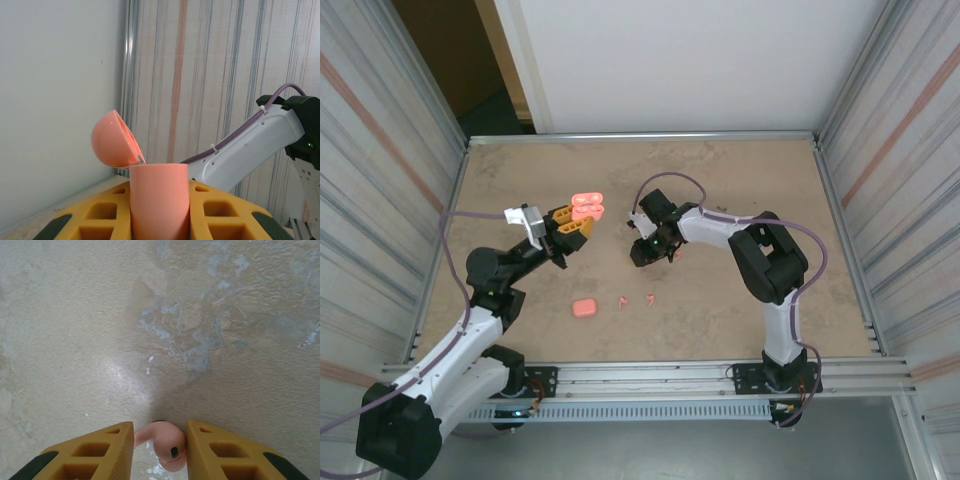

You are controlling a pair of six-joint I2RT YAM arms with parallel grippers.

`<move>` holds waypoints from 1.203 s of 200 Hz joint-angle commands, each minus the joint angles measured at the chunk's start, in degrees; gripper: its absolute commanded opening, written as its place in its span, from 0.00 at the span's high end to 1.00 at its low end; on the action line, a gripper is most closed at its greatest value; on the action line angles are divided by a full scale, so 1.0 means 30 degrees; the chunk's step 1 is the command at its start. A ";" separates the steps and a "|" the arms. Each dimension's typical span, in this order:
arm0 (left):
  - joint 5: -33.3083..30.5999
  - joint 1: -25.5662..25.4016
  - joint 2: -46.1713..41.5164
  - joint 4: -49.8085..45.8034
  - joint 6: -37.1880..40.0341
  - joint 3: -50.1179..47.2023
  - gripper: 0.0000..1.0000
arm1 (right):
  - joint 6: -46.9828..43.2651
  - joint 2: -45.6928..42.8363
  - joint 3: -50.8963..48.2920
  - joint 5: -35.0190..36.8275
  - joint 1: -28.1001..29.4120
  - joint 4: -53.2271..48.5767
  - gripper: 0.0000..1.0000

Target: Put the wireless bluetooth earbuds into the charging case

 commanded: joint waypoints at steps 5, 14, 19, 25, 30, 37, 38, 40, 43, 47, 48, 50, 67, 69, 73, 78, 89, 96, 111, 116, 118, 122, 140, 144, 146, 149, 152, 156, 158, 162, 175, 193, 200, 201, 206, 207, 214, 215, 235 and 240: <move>0.0215 -0.0085 -0.0402 0.0187 0.0346 0.0377 1.00 | 0.0010 -0.0181 -0.0389 0.0154 0.0216 -0.1284 0.72; 0.0214 -0.0076 -0.0402 0.0187 0.0349 0.0377 1.00 | -0.0012 -0.0210 -0.0404 0.0184 0.0235 -0.1264 0.73; 0.0217 -0.0074 -0.0403 0.0183 0.0329 0.0377 1.00 | -0.0006 -0.0199 -0.0403 0.0184 0.0224 -0.1257 0.74; 0.0215 -0.0077 -0.0405 0.0187 0.0354 0.0356 1.00 | -0.0013 -0.0208 -0.0400 0.0173 0.0242 -0.1259 0.75; 0.0217 -0.0072 -0.0402 0.0187 0.0346 0.0377 1.00 | 0.0012 -0.0232 -0.0419 0.0205 0.0256 -0.1263 0.76; 0.0216 -0.0077 -0.0422 0.0170 0.0335 0.0377 1.00 | -0.0009 -0.0228 -0.0399 0.0214 0.0232 -0.1256 0.78; 0.0216 -0.0077 -0.0412 0.0164 0.0346 0.0377 1.00 | -0.0011 -0.0234 -0.0387 0.0203 0.0222 -0.1256 0.78; 0.0224 -0.0085 -0.0426 0.0159 0.0340 0.0377 1.00 | 0.0009 -0.0253 -0.0407 0.0202 0.0228 -0.1270 0.78; 0.0218 -0.0078 -0.0430 0.0158 0.0355 0.0377 1.00 | 0.0008 -0.0241 -0.0393 0.0215 0.0239 -0.1258 0.78; 0.0217 -0.0077 -0.0431 0.0158 0.0357 0.0377 1.00 | -0.0016 -0.0291 -0.0401 0.0230 0.0216 -0.1228 0.79; 0.0217 -0.0077 -0.0431 0.0158 0.0357 0.0377 1.00 | -0.0015 -0.0309 -0.0402 0.0240 0.0214 -0.1242 0.79; 0.0217 -0.0070 -0.0431 0.0158 0.0372 0.0377 1.00 | -0.0021 -0.0323 -0.0403 0.0226 0.0219 -0.1230 0.80; 0.0239 -0.0074 -0.0460 0.0103 0.0415 0.0376 1.00 | -0.0043 -0.0490 -0.0447 0.0305 0.0242 -0.1140 0.80; 0.0244 -0.0069 -0.0460 0.0085 0.0431 0.0377 1.00 | -0.0036 -0.0514 -0.0488 0.0308 0.0248 -0.1117 0.80; 0.0246 -0.0077 -0.0468 0.0073 0.0444 0.0377 1.00 | -0.0035 -0.0573 -0.0457 0.0300 0.0259 -0.1088 0.80; 0.0247 -0.0077 -0.0460 0.0044 0.0453 0.0377 1.00 | -0.0039 -0.0656 -0.0498 0.0307 0.0240 -0.1045 0.80; 0.0258 -0.0064 -0.0460 -0.0040 0.0485 0.0406 1.00 | -0.0028 -0.0848 -0.0520 0.0324 0.0259 -0.0965 0.81; 0.0275 -0.0075 -0.0468 -0.0047 0.0476 0.0415 1.00 | -0.0042 -0.0985 -0.0536 0.0347 0.0248 -0.0920 0.81; 0.0261 -0.0077 -0.0455 -0.0099 0.0501 0.0414 1.00 | -0.0028 -0.1402 -0.0548 0.0413 0.0267 -0.0835 0.81; 0.0275 -0.0076 -0.0438 -0.0108 0.0504 0.0407 1.00 | -0.0042 -0.1579 -0.0603 0.0431 0.0270 -0.0799 0.81; 0.0268 -0.0077 -0.0433 -0.0121 0.0504 0.0407 1.00 | -0.0043 -0.1629 -0.0607 0.0471 0.0255 -0.0805 0.81; 0.0258 -0.0077 -0.0438 -0.0149 0.0489 0.0401 1.00 | -0.0039 -0.1786 -0.0623 0.0504 0.0254 -0.0781 0.81; 0.0177 -0.0077 -0.0409 -0.0252 0.0562 0.0378 1.00 | -0.0038 -0.2549 -0.0649 0.0702 0.0305 -0.0717 0.81; 0.0181 -0.0077 -0.0380 -0.0260 0.0561 0.0378 1.00 | -0.0037 -0.2729 -0.0686 0.0767 0.0318 -0.0700 0.81; 0.0186 -0.0077 -0.0374 -0.0254 0.0562 0.0356 1.00 | -0.0041 -0.2817 -0.0701 0.0812 0.0348 -0.0699 0.81; 0.0187 -0.0077 -0.0332 -0.0238 0.0563 0.0334 1.00 | -0.0043 -0.2979 -0.0708 0.0884 0.0331 -0.0714 0.81; 0.0173 -0.0077 -0.0316 -0.0225 0.0570 0.0321 1.00 | -0.0039 -0.3156 -0.0720 0.0941 0.0361 -0.0683 0.81; 0.0159 -0.0077 -0.0290 -0.0196 0.0548 0.0279 1.00 | -0.0066 -0.3357 -0.0729 0.1019 0.0380 -0.0671 0.81; 0.0144 -0.0077 -0.0264 -0.0150 0.0522 0.0250 1.00 | -0.0063 -0.3472 -0.0727 0.1058 0.0400 -0.0670 0.81; 0.0135 -0.0079 -0.0230 -0.0070 0.0505 0.0234 1.00 | -0.0072 -0.3703 -0.0759 0.1136 0.0410 -0.0681 0.81; 0.0045 -0.0077 -0.0069 0.0177 0.0404 0.0132 1.00 | -0.0083 -0.4484 -0.0811 0.1398 0.0455 -0.0637 0.81; -0.0062 -0.0077 0.0159 0.0499 0.0226 -0.0018 1.00 | -0.0114 -0.5655 -0.0977 0.1778 0.0488 -0.0518 0.81; -0.0076 -0.0077 0.0256 0.0617 0.0212 -0.0053 1.00 | -0.0156 -0.6127 -0.1038 0.1901 0.0482 -0.0415 0.81; -0.0076 -0.0077 0.0279 0.0622 0.0212 -0.0057 1.00 | -0.0156 -0.6127 -0.1038 0.1901 0.0482 -0.0415 0.81; -0.0076 -0.0077 0.0349 0.0695 0.0191 -0.0056 1.00 | -0.0144 -0.6465 -0.1099 0.2047 0.0502 -0.0352 0.81; -0.0076 -0.0077 0.0369 0.0719 0.0172 -0.0059 1.00 | -0.0152 -0.6546 -0.1118 0.2071 0.0503 -0.0350 0.81; -0.0076 -0.0077 0.0487 0.0821 0.0113 -0.0091 1.00 | -0.0185 -0.7017 -0.1191 0.2223 0.0508 -0.0228 0.81; -0.0076 -0.0077 0.0511 0.0841 0.0103 -0.0091 1.00 | -0.0188 -0.7149 -0.1223 0.2252 0.0527 -0.0200 0.81; -0.0055 -0.0077 0.0831 0.1115 0.0000 -0.0143 1.00 | -0.0291 -0.8347 -0.1354 0.2576 0.0519 0.0024 0.81; -0.0055 -0.0077 0.0912 0.1193 -0.0018 -0.0143 1.00 | -0.0319 -0.8659 -0.1387 0.2643 0.0522 0.0069 0.81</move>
